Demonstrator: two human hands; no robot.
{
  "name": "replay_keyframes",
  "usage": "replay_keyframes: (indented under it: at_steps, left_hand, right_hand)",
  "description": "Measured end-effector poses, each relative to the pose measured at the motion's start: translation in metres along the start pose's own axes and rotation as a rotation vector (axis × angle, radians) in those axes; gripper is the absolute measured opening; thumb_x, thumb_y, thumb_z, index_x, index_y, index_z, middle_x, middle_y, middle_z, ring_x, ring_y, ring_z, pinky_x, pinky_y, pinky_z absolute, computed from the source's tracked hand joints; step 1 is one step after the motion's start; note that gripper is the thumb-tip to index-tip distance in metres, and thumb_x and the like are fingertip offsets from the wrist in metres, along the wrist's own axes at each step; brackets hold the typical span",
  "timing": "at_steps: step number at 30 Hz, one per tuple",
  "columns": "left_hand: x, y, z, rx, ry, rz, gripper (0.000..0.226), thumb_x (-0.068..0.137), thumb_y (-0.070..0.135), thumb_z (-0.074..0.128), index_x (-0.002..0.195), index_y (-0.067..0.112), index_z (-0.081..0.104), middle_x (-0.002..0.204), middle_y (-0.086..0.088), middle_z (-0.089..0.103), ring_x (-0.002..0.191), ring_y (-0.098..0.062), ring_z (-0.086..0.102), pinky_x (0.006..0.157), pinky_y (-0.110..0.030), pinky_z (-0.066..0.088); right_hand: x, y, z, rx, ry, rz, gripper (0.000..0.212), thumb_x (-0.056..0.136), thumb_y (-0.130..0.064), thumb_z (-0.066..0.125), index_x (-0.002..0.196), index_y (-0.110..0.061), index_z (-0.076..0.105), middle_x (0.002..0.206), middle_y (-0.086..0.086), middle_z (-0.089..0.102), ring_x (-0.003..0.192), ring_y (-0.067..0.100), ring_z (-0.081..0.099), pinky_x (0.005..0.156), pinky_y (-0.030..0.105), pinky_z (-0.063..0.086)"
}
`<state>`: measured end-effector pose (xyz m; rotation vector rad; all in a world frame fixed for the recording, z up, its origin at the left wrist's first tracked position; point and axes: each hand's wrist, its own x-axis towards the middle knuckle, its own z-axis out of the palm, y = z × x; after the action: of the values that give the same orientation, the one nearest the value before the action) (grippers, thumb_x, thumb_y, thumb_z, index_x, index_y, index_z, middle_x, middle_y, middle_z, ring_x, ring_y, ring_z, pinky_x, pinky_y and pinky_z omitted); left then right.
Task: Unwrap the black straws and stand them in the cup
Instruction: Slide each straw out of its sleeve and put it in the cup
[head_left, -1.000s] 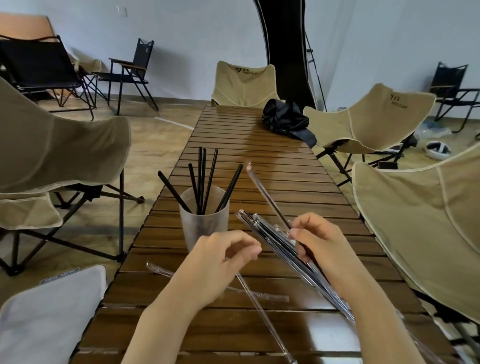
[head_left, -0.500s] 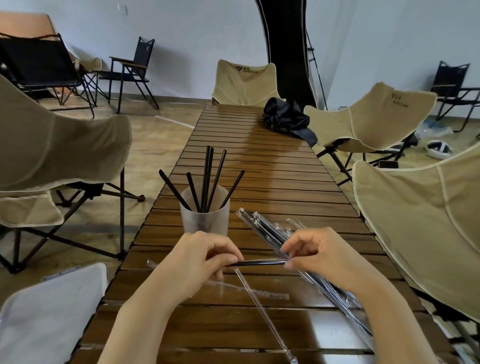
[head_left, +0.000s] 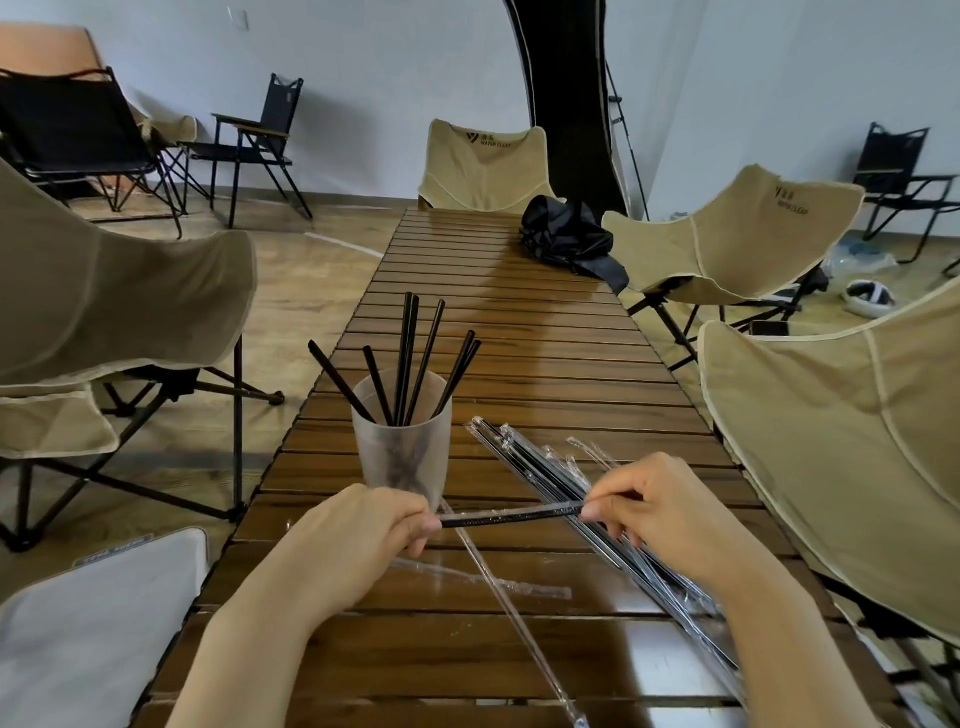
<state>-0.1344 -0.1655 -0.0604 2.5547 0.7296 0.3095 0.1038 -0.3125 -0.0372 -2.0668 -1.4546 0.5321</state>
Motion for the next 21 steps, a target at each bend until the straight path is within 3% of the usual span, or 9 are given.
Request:
replay_keyframes:
  at_steps: [3,9,14,21]
  left_hand:
    - [0.0,-0.002,0.001,0.0,-0.058,0.01,0.038,0.097,0.042,0.039,0.062,0.032,0.048,0.06,0.025,0.054,0.066,0.007,0.052,0.062,-0.011,0.036]
    - [0.002,-0.002,0.008,-0.069,-0.044,0.019,0.036,0.098,0.038,0.041,0.064,0.032,0.051,0.058,0.012,0.051,0.065,0.007,0.052,0.062,-0.008,0.037]
    - [0.004,0.011,0.002,-0.204,-0.018,0.033,0.033,0.098,0.036,0.04,0.071,0.027,0.057,0.063,0.027,0.056,0.063,0.008,0.053,0.061,-0.007,0.039]
    - [-0.003,-0.005,-0.009,-0.16,-0.038,-0.082,0.026,0.098,0.034,0.043,0.082,0.037,0.063,0.076,0.011,0.063,0.079,0.002,0.06,0.072,-0.015,0.046]
  right_hand:
    - [0.0,-0.002,0.0,-0.006,-0.012,-0.014,0.032,0.087,-0.019,0.068,0.063,-0.041,0.066,0.052,-0.017,0.061,0.044,-0.002,0.052,0.051,0.008,0.04]
    - [0.002,-0.009,0.002,0.049,0.01,-0.052,0.032,0.086,-0.015,0.068,0.064,-0.039,0.068,0.052,-0.013,0.062,0.043,-0.001,0.053,0.051,0.008,0.041]
    - [0.0,-0.005,-0.003,0.162,0.042,-0.054,0.024,0.085,-0.018,0.069,0.07,-0.036,0.075,0.059,-0.005,0.067,0.047,0.001,0.054,0.053,0.012,0.045]
    - [-0.008,0.012,-0.011,0.123,0.054,0.011,0.028,0.086,-0.016,0.067,0.07,-0.039,0.073,0.063,-0.01,0.07,0.048,0.001,0.049,0.049,0.011,0.04]
